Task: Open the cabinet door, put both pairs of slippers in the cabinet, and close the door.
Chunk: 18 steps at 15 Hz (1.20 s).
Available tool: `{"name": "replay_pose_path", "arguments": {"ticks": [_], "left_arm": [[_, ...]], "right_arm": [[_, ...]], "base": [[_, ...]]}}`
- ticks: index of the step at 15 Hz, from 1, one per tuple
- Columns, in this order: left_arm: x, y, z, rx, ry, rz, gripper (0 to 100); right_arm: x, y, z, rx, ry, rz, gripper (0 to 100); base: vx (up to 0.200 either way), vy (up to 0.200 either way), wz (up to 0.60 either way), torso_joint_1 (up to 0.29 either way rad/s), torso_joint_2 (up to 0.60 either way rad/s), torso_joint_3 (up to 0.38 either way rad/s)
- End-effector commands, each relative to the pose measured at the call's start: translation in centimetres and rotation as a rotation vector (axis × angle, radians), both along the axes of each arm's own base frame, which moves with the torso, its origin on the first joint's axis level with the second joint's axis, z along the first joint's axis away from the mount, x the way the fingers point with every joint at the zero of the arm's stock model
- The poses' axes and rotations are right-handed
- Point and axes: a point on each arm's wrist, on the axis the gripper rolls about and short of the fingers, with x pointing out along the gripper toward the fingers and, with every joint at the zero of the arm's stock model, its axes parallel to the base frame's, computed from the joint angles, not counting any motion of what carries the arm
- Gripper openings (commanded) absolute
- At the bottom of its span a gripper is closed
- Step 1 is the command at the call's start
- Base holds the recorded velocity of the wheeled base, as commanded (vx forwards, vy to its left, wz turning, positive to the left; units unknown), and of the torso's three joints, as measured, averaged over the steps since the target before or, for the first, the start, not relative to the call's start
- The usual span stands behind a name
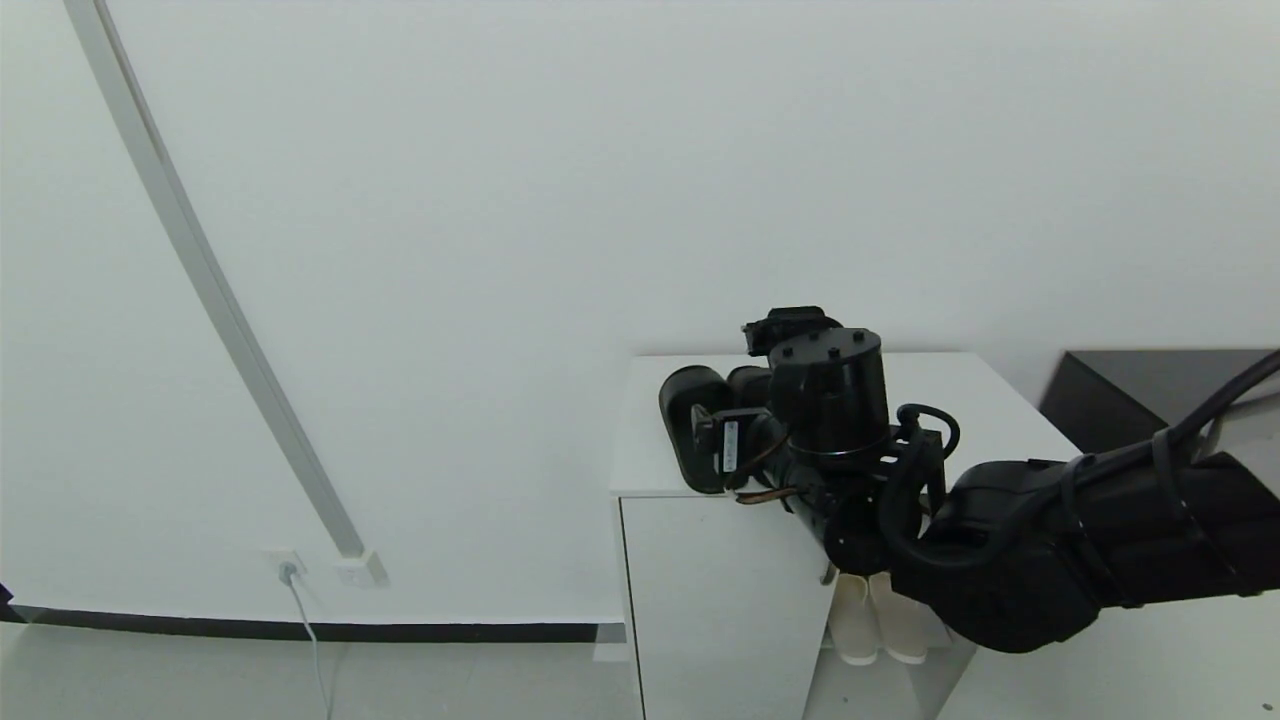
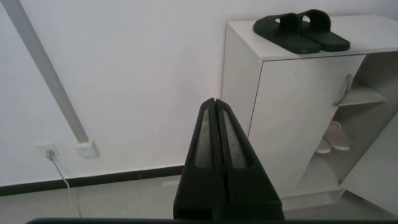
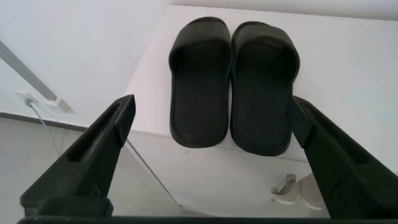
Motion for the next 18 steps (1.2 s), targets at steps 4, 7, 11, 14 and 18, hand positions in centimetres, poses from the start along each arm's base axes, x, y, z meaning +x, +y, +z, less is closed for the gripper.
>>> {"name": "replay_pose_path", "arguments": {"ticks": [4, 7, 11, 14, 18], "left_arm": [[0.0, 0.0, 0.0, -0.001, 0.001, 0.002, 0], [0.0, 0.0, 0.0, -0.001, 0.001, 0.000, 0], [0.0, 0.0, 0.0, -0.001, 0.001, 0.000, 0], [0.0, 0.0, 0.0, -0.001, 0.001, 0.002, 0], [0.0, 0.0, 0.0, -0.001, 0.001, 0.000, 0]], "right_arm": [[0.4, 0.0, -3.0, -0.024, 0.068, -0.020, 100], [0.9, 0.0, -5.6, -0.049, 0.098, -0.032, 100], [3.0, -0.3, -8.1, -0.046, 0.095, -0.061, 100], [4.7, 0.0, -9.6, -0.054, 0.074, -0.071, 100], [7.1, 0.9, -10.1, -0.035, 0.035, -0.085, 100]], "base": [[0.200, 0.000, 0.00, 0.007, 0.00, 0.002], [0.133, 0.000, 0.00, 0.006, 0.00, 0.003], [0.000, 0.000, 0.00, 0.000, 0.00, 0.000], [0.000, 0.000, 0.00, 0.000, 0.00, 0.000], [0.000, 0.000, 0.00, 0.000, 0.00, 0.000]]}}
